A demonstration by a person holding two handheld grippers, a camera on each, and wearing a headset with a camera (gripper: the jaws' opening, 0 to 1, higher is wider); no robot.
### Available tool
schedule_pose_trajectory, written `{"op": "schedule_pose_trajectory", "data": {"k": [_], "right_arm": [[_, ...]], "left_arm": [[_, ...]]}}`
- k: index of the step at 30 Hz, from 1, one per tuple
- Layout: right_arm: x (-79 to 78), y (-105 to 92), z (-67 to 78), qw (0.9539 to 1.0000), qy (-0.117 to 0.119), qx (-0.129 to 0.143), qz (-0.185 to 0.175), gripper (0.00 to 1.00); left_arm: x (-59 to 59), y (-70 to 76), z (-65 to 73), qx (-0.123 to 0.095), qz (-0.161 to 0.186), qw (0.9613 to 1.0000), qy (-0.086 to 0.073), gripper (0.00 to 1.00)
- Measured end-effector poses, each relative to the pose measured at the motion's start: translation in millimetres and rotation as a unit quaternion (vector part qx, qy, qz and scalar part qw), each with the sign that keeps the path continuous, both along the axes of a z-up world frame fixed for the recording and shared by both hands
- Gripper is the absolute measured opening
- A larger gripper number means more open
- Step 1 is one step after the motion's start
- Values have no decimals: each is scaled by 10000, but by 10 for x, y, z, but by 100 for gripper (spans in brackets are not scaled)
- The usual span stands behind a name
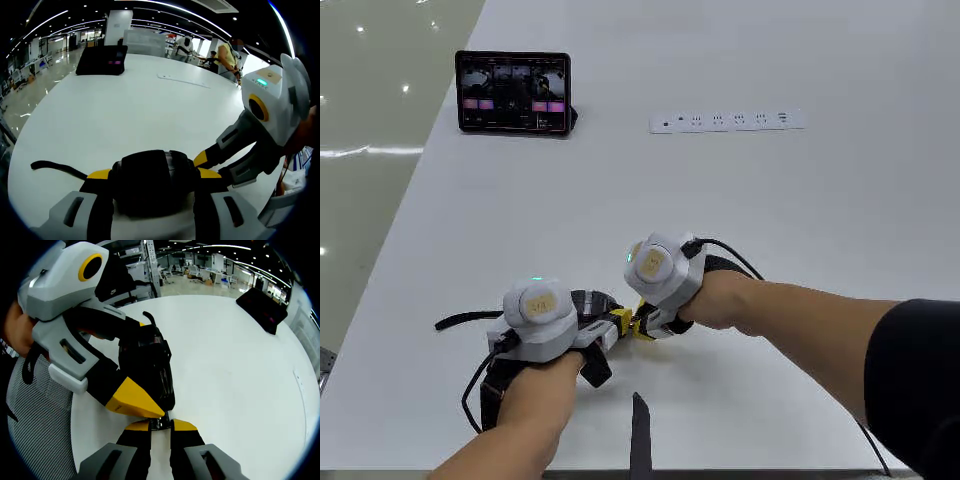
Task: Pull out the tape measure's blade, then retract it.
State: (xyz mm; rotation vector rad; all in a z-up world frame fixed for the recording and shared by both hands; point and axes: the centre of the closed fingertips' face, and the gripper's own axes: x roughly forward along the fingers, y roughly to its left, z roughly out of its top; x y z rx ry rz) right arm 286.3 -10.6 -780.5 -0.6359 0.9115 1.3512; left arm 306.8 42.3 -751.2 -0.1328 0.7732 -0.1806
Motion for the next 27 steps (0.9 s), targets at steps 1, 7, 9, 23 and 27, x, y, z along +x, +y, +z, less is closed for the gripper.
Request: {"op": "schedule_pose_trajectory", "data": {"k": [1, 7, 9, 23, 27], "right_arm": [[0, 5, -1, 10000, -14, -6, 13, 10], [1, 8, 0, 10000, -24, 0, 11, 10], [1, 10, -1, 10000, -47, -7, 27, 11], [-6, 10, -3, 9999, -119, -3, 38, 11], [-5, 7, -4, 9999, -130, 3, 34, 11]], "left_arm": [[0, 0, 1, 3, -1, 10000, 0, 60], [3, 1, 2, 4, -5, 10000, -5, 61], [3, 0, 2, 12, -6, 10000, 0, 61], [5, -1, 0, 55, -15, 10000, -31, 61], [5, -5, 1, 61, -24, 10000, -43, 62]]}}
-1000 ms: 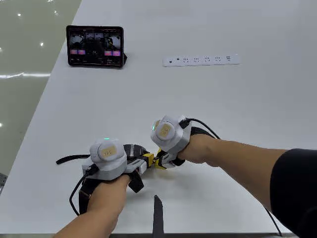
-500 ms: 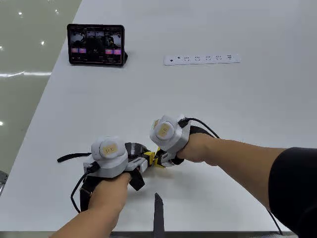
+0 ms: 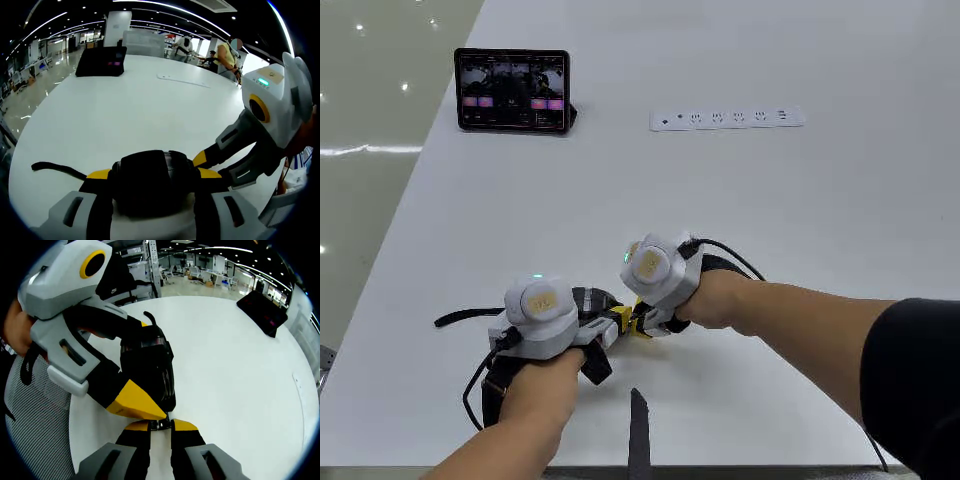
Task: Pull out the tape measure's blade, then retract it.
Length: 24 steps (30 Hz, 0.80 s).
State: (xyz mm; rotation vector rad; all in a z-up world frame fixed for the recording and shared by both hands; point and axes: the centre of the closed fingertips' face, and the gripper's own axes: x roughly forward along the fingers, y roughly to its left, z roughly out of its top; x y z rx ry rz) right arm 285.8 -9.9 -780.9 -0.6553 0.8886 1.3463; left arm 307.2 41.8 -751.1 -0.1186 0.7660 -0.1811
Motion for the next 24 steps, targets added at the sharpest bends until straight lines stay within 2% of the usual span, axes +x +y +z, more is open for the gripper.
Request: {"op": "schedule_pose_trajectory", "data": {"k": [7, 11, 15, 21, 24], "right_arm": [[-6, 4, 0, 10000, -18, -3, -5, 12], [-4, 7, -1, 10000, -18, -8, -61, 12], [-14, -2, 13, 9999, -115, -58, -8, 12], [7, -26, 60, 9997, -233, -27, 0, 12], [3, -39, 99, 9995, -328, 42, -5, 11]], "left_arm": [[2, -2, 6, 30, 10, 10000, -72, 63], [3, -3, 11, 17, 6, 10000, -38, 63], [-1, -4, 20, 4, 18, 10000, -59, 63], [9, 9, 67, -145, -49, 9999, -46, 62], [33, 8, 131, -168, -208, 9995, -148, 60]]}}
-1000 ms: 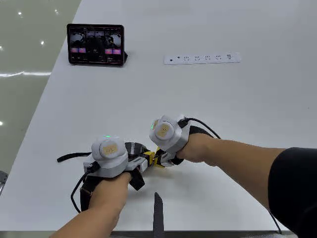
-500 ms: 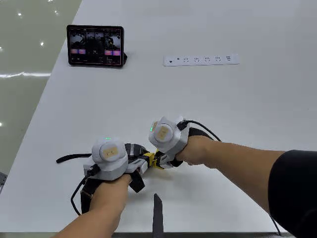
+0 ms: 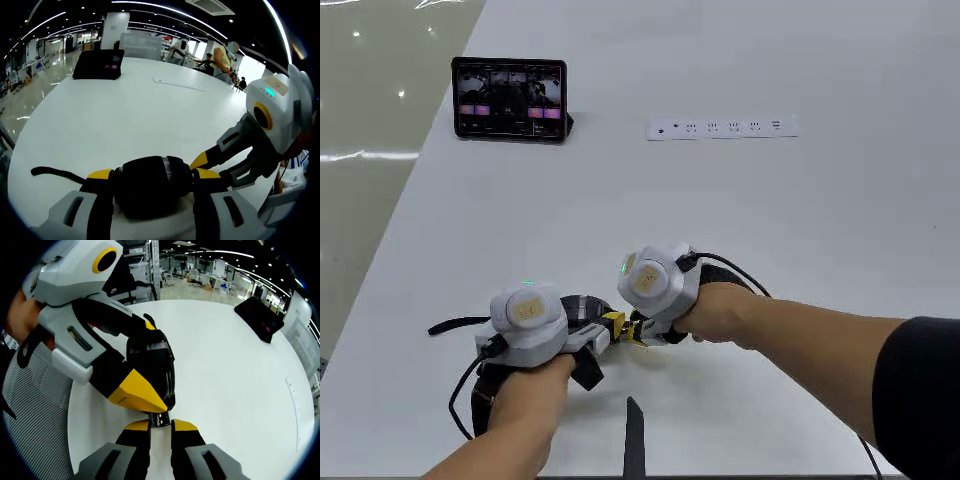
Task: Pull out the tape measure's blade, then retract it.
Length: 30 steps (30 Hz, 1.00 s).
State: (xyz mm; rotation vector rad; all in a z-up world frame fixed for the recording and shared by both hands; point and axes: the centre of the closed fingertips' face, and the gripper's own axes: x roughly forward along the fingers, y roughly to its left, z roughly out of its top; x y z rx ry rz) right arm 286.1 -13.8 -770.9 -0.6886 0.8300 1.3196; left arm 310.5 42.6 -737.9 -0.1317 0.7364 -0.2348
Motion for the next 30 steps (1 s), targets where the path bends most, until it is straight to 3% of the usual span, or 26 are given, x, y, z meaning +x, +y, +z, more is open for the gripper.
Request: {"op": "schedule_pose_trajectory", "data": {"k": [3, 15, 19, 22, 28, 30], "right_arm": [[5, -17, 55, 10000, -16, 73, -5, 11], [24, -73, 224, 9996, -123, 257, -47, 12], [46, -120, 271, 9992, -133, 320, -206, 18], [58, -161, 335, 9982, -105, 443, -395, 24], [82, -280, 464, 9956, -129, 674, -637, 30], [88, -337, 505, 9949, -157, 733, -681, 31]], "left_arm": [[27, 23, 69, -27, -104, 9999, -64, 60], [65, 173, 155, -267, -265, 9993, 38, 70], [51, 182, 183, -212, -457, 9987, 47, 84], [28, 182, 231, -172, -673, 9976, -18, 97], [-47, 191, 298, -217, -1123, 9934, -18, 99], [-32, 153, 365, -408, -1332, 9900, -208, 99]]}}
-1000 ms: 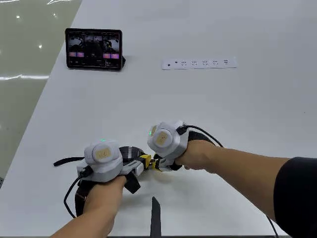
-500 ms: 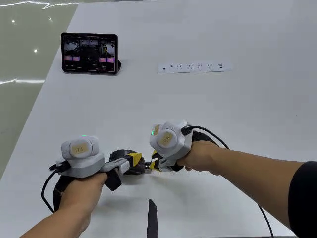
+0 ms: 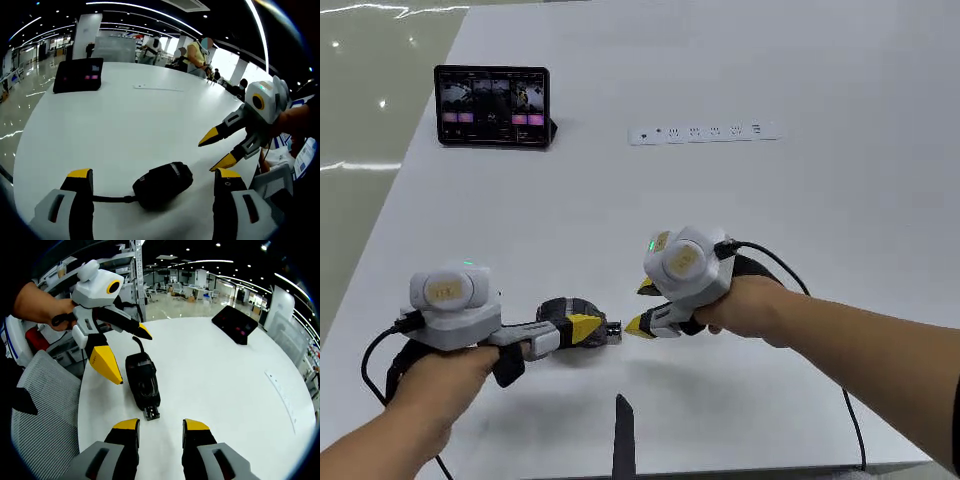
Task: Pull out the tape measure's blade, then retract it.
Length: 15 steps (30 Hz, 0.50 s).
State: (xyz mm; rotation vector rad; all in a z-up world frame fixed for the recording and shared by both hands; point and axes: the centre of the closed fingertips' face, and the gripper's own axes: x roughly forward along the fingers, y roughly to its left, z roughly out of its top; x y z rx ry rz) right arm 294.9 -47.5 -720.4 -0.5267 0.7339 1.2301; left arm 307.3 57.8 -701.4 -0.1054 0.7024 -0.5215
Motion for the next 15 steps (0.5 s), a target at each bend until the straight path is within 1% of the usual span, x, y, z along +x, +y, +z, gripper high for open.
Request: {"op": "schedule_pose_trajectory", "data": {"k": [2, 3, 5, 6, 7, 8, 9, 10, 12, 13, 14, 15], "right_arm": [[6, -62, 41, 10000, -37, 54, -62, 31], [1, -110, 73, 9998, -29, 116, -131, 32], [-28, -196, 101, 9994, 28, 221, -248, 33], [-47, -237, 100, 9994, 35, 226, -259, 34], [-73, -280, 93, 9994, 35, 224, -260, 34], [-100, -332, 84, 9994, 36, 217, -274, 35], [-117, -375, 79, 9993, 42, 211, -296, 35], [-141, -435, 79, 9991, 52, 220, -349, 35], [-165, -499, 96, 9988, 68, 277, -410, 36], [-180, -534, 119, 9984, 80, 326, -447, 36], [-188, -559, 135, 9983, 79, 341, -470, 36], [-187, -599, 156, 9982, 33, 342, -488, 37]], "left_arm": [[-13, 7, 17, 79, -187, 9998, -41, 99], [-24, -21, 61, 27, -300, 9995, -106, 99], [-43, -50, 130, 16, -509, 9984, -229, 99], [-53, -53, 149, 27, -553, 9981, -256, 99], [-62, -51, 161, 55, -575, 9980, -266, 99], [-83, -54, 171, 81, -642, 9976, -240, 99], [-95, -70, 194, 33, -698, 9972, -264, 99], [-105, -87, 231, -31, -764, 9965, -338, 99], [-117, -81, 249, 16, -814, 9960, -377, 99], [-121, -74, 251, 74, -852, 9955, -399, 99], [-142, -87, 255, 64, -933, 9948, -396, 99], [-162, -92, 258, 81, -1000, 9942, -397, 99]]}}
